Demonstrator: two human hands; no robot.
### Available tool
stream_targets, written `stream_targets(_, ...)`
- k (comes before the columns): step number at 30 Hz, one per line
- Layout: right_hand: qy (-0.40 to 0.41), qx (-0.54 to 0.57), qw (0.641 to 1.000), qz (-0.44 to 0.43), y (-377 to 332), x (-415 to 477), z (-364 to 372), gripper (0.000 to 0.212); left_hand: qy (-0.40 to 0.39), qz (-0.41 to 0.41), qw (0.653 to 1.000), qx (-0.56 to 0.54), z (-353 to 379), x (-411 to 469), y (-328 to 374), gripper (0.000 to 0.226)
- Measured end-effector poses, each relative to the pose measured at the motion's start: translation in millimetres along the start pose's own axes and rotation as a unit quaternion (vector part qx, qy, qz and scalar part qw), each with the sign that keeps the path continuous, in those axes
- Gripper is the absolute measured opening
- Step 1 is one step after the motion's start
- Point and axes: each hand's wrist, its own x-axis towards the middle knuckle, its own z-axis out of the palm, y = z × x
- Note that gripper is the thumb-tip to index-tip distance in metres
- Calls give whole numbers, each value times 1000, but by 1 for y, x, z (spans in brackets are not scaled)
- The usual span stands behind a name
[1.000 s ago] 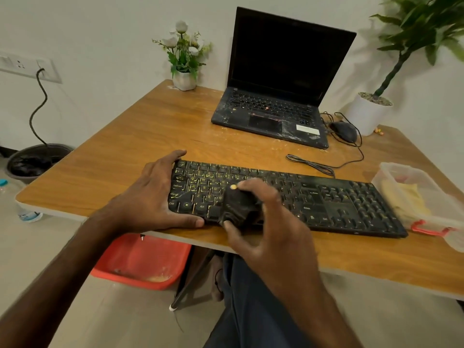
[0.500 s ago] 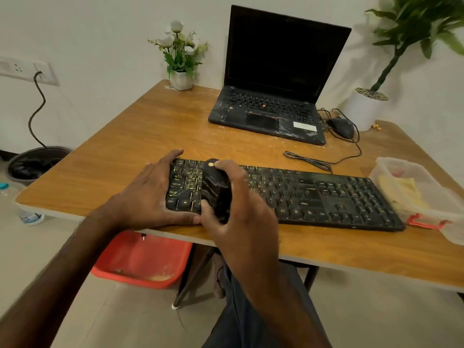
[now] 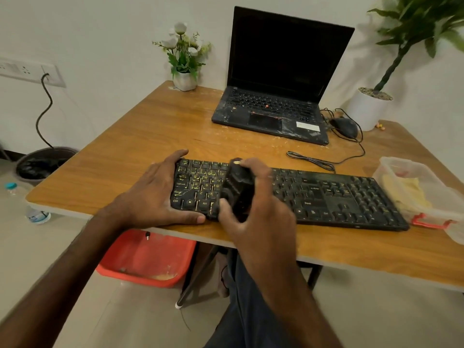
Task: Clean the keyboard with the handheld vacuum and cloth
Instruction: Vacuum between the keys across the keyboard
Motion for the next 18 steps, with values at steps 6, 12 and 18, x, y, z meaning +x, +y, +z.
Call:
stream_targets(6,-14,25,1000,1,-6,16,4,70,-99,16,973,-210,-17,-2,-15,145)
stream_targets(12,-3,-1,998,-68,-40,10,30,74,-52,27,973,-222,-10,0,-18,145)
stream_targets(18,21,-83,992,-87,-41,7,29,75,-15,43,980,-192,-6,1,-23,147)
